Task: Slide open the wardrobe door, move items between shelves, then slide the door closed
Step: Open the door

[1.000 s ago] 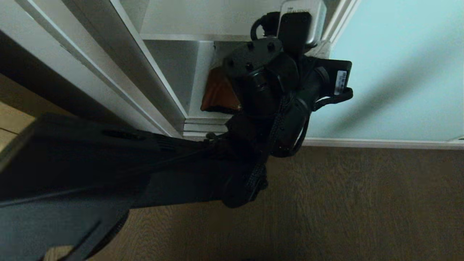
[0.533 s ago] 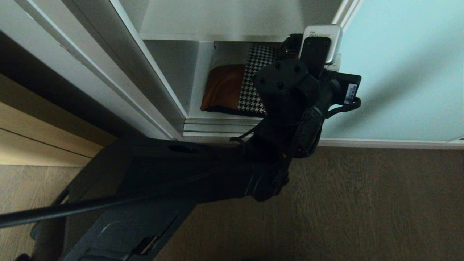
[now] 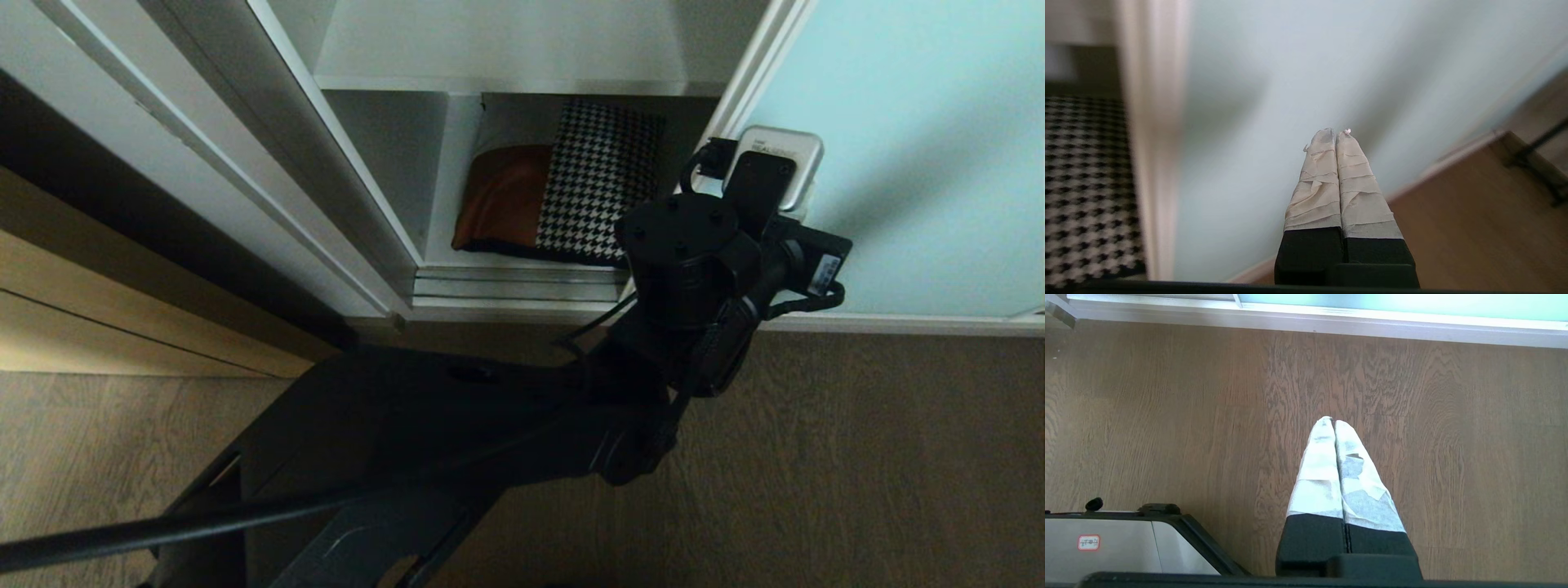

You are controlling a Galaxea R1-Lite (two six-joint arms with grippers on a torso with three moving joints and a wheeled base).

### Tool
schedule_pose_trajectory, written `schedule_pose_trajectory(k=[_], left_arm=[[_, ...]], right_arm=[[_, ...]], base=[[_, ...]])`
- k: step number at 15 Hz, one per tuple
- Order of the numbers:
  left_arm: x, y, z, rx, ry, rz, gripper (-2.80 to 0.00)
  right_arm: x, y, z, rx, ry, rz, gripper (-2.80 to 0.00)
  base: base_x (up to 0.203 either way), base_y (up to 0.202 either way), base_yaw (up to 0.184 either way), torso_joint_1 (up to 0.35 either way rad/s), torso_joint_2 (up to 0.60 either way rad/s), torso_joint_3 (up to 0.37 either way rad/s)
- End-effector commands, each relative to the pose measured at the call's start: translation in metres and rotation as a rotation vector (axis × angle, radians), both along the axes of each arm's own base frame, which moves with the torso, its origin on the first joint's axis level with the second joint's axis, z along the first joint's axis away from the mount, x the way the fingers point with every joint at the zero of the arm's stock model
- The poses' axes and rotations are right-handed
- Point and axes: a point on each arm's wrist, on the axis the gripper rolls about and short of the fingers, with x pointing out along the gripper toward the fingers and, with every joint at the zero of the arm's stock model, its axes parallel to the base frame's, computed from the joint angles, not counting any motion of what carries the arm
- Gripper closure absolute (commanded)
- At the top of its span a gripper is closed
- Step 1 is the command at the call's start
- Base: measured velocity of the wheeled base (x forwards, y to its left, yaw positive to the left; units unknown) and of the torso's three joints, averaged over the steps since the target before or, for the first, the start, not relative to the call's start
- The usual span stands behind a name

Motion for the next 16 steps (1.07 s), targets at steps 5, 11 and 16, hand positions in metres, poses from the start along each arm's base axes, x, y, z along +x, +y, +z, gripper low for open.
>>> schedule_pose_trajectory(k=[5, 11, 16], left_arm=[[-0.017, 0.000, 0.015, -0.062, -0.035, 0.002, 0.00], [-0.054, 0.047, 0.038, -0.003, 0.010, 0.026, 0.00], [-0.081, 0.150, 0.075, -0.019, 0.063, 0.210, 0.00]], right_arm=[[0.000, 0.000, 0.000, 0.000, 0.000, 0.000, 0.00], [0.000, 0.000, 0.000, 0.000, 0.000, 0.000, 0.00], [0.000, 0.000, 0.000, 0.000, 0.000, 0.000, 0.00]], base=[[0.000, 0.000, 0.000, 0.000, 0.00, 0.000], [0.000, 0.000, 0.000, 0.000, 0.00, 0.000], [0.000, 0.000, 0.000, 0.000, 0.00, 0.000]])
